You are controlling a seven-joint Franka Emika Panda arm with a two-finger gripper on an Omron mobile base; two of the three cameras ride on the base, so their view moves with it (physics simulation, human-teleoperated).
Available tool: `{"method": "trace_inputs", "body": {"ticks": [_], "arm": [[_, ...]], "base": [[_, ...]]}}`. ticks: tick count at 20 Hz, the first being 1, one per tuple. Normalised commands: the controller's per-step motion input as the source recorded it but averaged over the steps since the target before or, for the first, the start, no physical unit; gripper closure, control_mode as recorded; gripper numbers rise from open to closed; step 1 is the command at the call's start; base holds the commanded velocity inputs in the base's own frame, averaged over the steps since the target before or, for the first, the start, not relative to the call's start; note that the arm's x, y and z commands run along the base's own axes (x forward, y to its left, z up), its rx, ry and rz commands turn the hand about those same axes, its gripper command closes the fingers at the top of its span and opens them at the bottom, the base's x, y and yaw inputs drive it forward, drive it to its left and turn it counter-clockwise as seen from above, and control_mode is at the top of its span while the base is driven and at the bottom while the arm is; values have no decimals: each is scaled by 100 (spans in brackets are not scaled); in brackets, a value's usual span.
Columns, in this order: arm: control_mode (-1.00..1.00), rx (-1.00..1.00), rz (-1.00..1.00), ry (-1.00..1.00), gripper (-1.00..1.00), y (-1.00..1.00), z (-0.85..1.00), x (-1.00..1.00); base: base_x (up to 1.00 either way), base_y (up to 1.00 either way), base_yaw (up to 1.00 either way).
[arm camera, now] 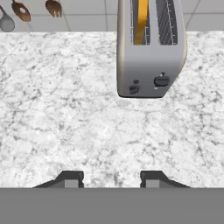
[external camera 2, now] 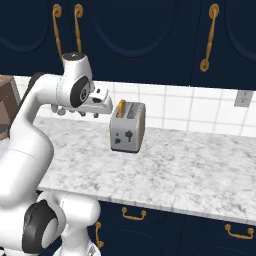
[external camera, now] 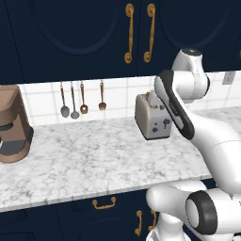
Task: Start the toaster. Once the lever pops up, take the bread to the plate on the dining counter.
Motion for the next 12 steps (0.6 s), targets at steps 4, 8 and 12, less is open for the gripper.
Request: {"method": "trace_inputs", "body": {"ticks": [4,8,12], "arm": [[-100,5,0,0,-100,-22,-3,-2],[-100,-5,0,-19,-100,-97,-30,-31],[-100,-13,1,-18,-100,-59,-47,19]], "base": [[0,0,0],[0,0,0],[0,0,0]]}}
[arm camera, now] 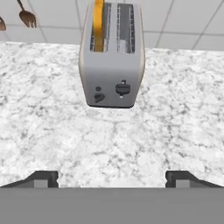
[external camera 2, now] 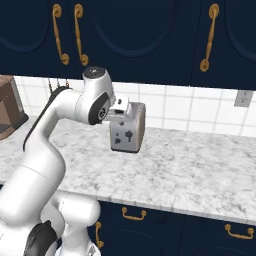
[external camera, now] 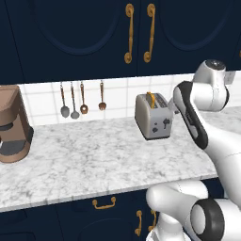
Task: Start the toaster. Once the lever pops up, take the bread to the plate on the dining counter.
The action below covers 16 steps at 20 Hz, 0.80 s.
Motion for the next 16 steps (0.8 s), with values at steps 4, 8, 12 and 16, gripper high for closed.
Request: {"method": "trace_inputs", "body": {"ticks": [4,8,12,16], "arm": [[-100,2,0,-20,-100,-33,-62,53],[-100,0,0,-2,-100,0,-42,60],[-100,-1,0,0,-100,5,-31,60],[-100,0,0,6,-100,0,-20,28]], "base": [[0,0,0],[0,0,0],[0,0,0],[0,0,0]]}}
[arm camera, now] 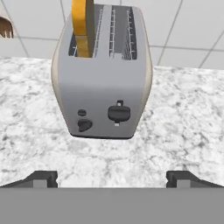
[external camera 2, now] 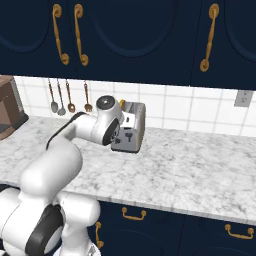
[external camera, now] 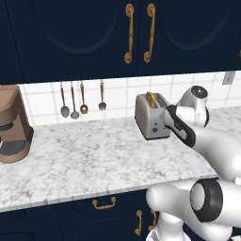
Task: Start the toaster. Once the lever pops up, take the bread to the plate on the dining counter.
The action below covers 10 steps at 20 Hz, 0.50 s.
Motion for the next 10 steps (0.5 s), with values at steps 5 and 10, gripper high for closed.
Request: {"method": "trace_inputs", "body": {"ticks": [5,10], "arm": [[-100,0,0,5,-100,0,-23,30],[-100,0,0,0,-100,-14,-10,11]], "base": [[0,0,0],[0,0,0]]}}
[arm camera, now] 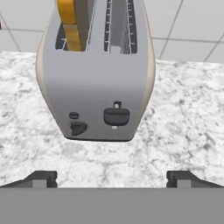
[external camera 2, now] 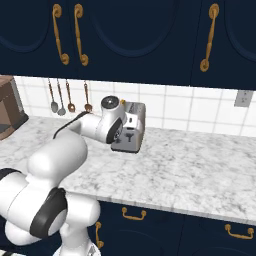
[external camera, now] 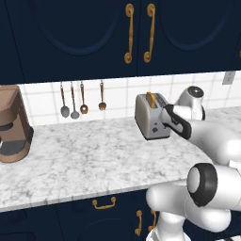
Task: Start the toaster. Once the lever pops up, take the bread to the plate on the dining counter.
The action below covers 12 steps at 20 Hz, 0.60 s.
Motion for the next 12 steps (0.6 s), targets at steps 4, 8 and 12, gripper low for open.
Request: {"method": "trace_inputs", "body": {"ticks": [4,8,12], "arm": [[-100,0,0,0,-100,-7,-19,29],[-100,0,0,0,-100,0,-14,37],[-100,0,0,0,-100,0,-22,21]], "base": [[0,0,0],[0,0,0],[0,0,0]]}}
